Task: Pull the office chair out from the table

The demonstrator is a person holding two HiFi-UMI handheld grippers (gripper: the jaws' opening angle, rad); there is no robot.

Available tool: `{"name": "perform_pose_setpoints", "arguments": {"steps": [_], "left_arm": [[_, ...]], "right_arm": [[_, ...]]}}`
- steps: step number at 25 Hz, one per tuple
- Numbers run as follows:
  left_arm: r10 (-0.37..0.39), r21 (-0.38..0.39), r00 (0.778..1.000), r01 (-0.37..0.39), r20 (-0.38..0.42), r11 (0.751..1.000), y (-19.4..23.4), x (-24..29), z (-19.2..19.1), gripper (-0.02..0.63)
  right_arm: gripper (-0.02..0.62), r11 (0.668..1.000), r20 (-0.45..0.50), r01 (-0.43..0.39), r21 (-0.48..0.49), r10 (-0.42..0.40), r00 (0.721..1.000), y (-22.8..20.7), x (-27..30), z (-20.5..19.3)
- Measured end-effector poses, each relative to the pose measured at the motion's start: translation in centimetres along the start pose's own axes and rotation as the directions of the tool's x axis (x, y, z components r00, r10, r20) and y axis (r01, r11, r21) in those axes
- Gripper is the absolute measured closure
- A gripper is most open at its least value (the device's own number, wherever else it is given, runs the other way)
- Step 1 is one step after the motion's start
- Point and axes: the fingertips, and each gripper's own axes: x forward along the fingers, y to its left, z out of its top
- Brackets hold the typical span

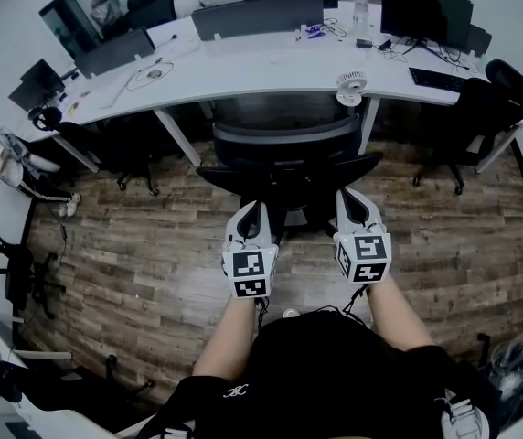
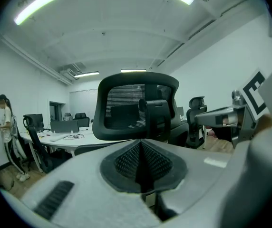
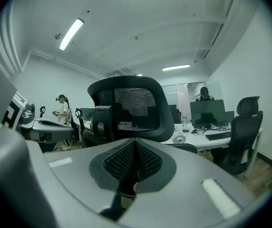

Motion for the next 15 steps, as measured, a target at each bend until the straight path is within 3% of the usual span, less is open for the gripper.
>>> {"name": "perform_pose_setpoints", "arguments": {"steps": [15], "left_arm": [[-0.010, 0.006, 1.000, 0.010, -0.006, 1.000, -1.03, 0.18, 0.31, 0.600]], "right_arm": [[0.589, 1.000, -0.011, -0.005, -0.025, 0.004, 1.000, -0.34, -0.05, -0.33]]}}
